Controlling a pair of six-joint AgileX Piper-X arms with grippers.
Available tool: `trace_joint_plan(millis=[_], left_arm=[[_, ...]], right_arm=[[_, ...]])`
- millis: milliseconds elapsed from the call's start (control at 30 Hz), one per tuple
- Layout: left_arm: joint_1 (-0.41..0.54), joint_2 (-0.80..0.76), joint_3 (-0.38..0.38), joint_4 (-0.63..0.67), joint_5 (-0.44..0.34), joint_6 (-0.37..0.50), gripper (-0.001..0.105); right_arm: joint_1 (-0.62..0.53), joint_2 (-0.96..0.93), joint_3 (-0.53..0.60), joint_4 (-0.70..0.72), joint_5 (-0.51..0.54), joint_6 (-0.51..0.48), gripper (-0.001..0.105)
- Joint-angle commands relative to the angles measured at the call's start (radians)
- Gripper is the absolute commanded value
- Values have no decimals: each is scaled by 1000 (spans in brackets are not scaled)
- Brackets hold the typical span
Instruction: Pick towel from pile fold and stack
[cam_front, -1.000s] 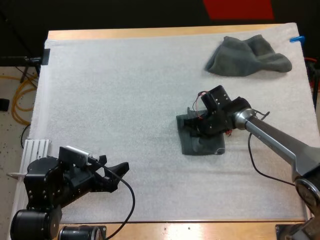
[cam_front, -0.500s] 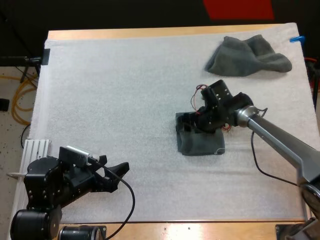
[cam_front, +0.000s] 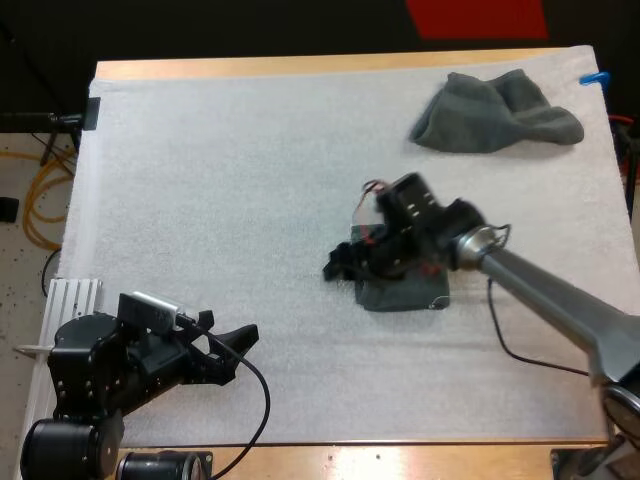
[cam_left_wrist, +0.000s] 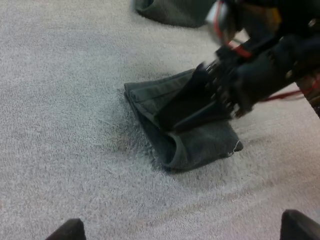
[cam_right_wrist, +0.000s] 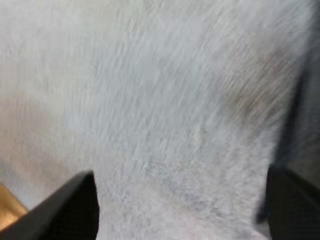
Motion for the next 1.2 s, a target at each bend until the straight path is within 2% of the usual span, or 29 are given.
trace_joint_plan(millis=[0,200,467,633,867,1067,1167], left_arm=[[-2,0,-3,4,9,1,73],[-2,0,-3,4,9,1,73],[-2,0,-3,1,9,1,73],[-2,0,-3,-2,9,11,73],[-2,15,-3,-30,6,17,73],[-2,88,-3,-80,11,17,73],[-4,140,-3,-106,49,17,73]], right_arm=[[9,17,-3,-12,-10,10,67],[22,91,-3,-39,6,48,67],[22,108,-3,-168,-158,43,67],[22,26,-4,-156,-169,5,67],[22,-203,-4,-37,12,-121,67],[22,-396,-4,81,133,-180,67],[22,-496,-4,134,225,-201,67]])
